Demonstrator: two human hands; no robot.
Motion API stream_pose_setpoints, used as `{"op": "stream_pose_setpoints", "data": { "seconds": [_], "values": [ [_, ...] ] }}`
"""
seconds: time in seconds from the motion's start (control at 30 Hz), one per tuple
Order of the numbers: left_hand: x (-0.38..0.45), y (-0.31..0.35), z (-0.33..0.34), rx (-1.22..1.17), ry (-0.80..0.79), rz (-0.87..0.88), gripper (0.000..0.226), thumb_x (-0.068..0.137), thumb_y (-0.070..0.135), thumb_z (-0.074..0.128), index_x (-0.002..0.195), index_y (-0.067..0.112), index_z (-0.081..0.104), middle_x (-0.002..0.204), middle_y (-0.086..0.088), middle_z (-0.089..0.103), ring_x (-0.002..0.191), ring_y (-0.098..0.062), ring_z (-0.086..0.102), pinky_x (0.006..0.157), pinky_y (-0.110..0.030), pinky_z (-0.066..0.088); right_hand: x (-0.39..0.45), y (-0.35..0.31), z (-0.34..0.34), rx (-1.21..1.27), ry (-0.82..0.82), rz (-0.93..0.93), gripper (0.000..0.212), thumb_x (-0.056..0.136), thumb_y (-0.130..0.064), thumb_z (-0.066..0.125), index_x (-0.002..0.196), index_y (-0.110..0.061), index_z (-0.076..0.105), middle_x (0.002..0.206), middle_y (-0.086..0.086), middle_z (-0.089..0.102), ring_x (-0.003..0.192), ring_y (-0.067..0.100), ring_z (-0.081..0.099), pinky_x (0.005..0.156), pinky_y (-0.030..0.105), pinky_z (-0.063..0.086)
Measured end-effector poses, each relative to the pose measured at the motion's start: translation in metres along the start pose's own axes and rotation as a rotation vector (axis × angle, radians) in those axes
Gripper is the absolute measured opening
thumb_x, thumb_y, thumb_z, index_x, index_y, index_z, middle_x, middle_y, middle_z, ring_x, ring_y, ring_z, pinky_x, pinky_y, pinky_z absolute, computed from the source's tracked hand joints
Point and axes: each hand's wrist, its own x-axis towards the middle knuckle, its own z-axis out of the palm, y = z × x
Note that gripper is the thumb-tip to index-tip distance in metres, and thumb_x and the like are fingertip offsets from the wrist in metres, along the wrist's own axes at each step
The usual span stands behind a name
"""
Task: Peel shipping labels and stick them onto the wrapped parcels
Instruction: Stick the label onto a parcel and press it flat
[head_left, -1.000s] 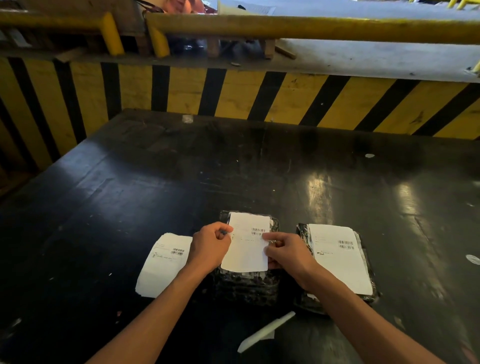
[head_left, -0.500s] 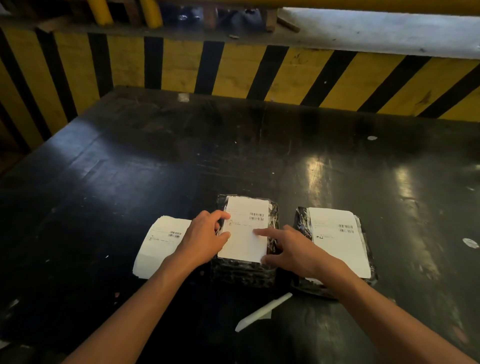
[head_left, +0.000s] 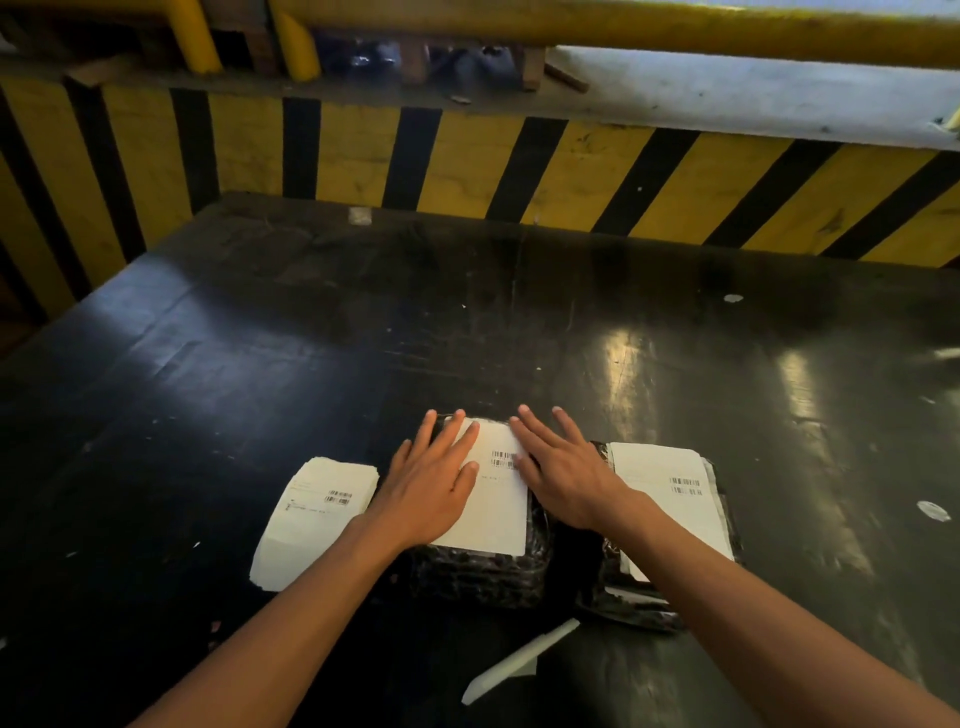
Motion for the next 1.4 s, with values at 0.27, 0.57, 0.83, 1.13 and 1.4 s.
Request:
{"op": "stream_pose_setpoints", "data": {
  "seconds": [0.27,0.57,0.83,1.13,1.4],
  "values": [
    [-0.001,-0.006,0.017,0.049,0.044,-0.003,0.057,0.104,0.044,0.015,0.155,0.032,-0.006,0.163,0.013,-0.016,0.149,-0.016,-0.022,0.122,-0.051,0.013,-0.041,-0.008,-0.002,-0.077,-0.007,-0.114,0.06,0.101,-0.054,0.011,0.155,-0.036,-0.009,0.161,-0.018,-0.017,0.143,0.022,-0.036,0.12,0.045,-0.008],
    [0.001,-0.005,0.016,0.05,0.037,-0.01,0.057,0.104,0.043,0.017,0.155,0.031,-0.004,0.164,0.011,-0.013,0.15,-0.017,-0.019,0.121,-0.052,0.017,-0.096,-0.02,0.003,-0.044,-0.083,-0.31,0.057,0.103,-0.056,0.016,0.153,-0.043,-0.009,0.162,-0.019,-0.012,0.145,0.006,-0.03,0.121,0.039,-0.012],
    [0.002,-0.008,0.016,0.045,0.016,-0.007,0.058,0.103,0.044,0.02,0.155,0.033,-0.003,0.164,0.012,-0.013,0.15,-0.017,-0.019,0.121,-0.054,0.016,-0.11,-0.017,-0.001,0.056,0.039,-0.507,0.042,0.101,-0.039,0.043,0.141,-0.029,0.051,0.153,-0.012,0.042,0.15,0.006,0.017,0.124,0.04,0.014],
    [-0.02,-0.023,-0.004,0.198,-0.08,0.181,0.058,0.101,0.051,0.016,0.154,0.037,-0.005,0.162,0.009,-0.018,0.147,-0.021,-0.026,0.122,-0.049,0.007,-0.084,-0.029,0.01,0.013,0.0,-0.216,0.059,0.104,-0.048,0.022,0.157,-0.027,0.006,0.164,-0.01,-0.001,0.15,0.005,-0.01,0.125,0.038,0.004],
    [-0.076,-0.046,0.007,0.249,-0.031,0.375,0.051,0.102,0.052,0.017,0.15,0.052,-0.002,0.163,0.014,-0.013,0.147,-0.016,-0.027,0.12,-0.037,-0.005,-0.086,-0.024,0.018,-0.007,0.0,-0.227,0.06,0.103,-0.048,0.019,0.157,-0.029,-0.002,0.163,-0.013,-0.01,0.149,0.004,-0.017,0.125,0.039,0.001]
  ]
}}
